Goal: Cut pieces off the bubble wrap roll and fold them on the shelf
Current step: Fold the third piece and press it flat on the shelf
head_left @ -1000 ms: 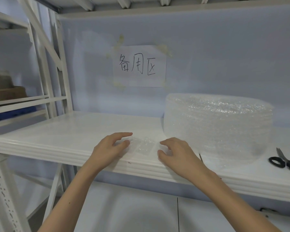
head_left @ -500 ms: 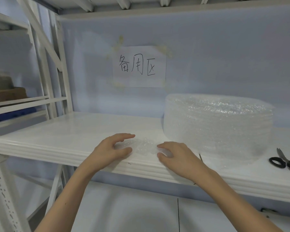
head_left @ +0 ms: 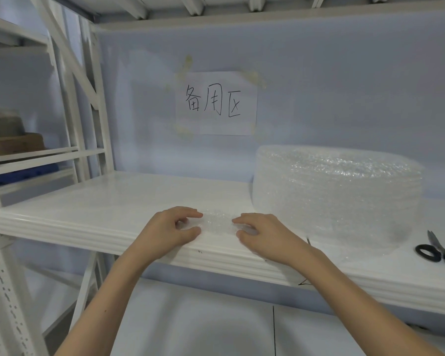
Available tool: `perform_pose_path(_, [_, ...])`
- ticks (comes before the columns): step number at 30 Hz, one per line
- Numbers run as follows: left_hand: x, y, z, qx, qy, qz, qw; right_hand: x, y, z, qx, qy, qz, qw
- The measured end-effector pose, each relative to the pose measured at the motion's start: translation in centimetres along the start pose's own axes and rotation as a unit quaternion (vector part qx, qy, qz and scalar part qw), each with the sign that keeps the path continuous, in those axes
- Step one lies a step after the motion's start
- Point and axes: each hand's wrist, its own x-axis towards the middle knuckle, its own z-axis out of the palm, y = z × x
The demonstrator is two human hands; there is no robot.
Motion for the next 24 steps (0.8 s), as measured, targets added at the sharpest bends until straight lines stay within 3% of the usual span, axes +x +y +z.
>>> perform_pose_path(7, [-0.2, -0.2, -0.1, -0.016, -0.001, 0.003, 1.000, -0.1, 0.0, -0.1, 0.043, 0.016, 0.009, 0.999])
perform_pose_path(16, [-1.1, 1.4, 1.5, 0.126, 0.004, 0.126, 0.984, 0.2, 0.5, 0.3, 0.029, 0.049, -0.004, 0.998])
perform_pose_path(24, [0.2, 0.9, 2.5, 0.260, -0.027, 0.106, 0.960, -0.2, 0.4, 0.1, 0.011, 0.025, -0.014, 1.000])
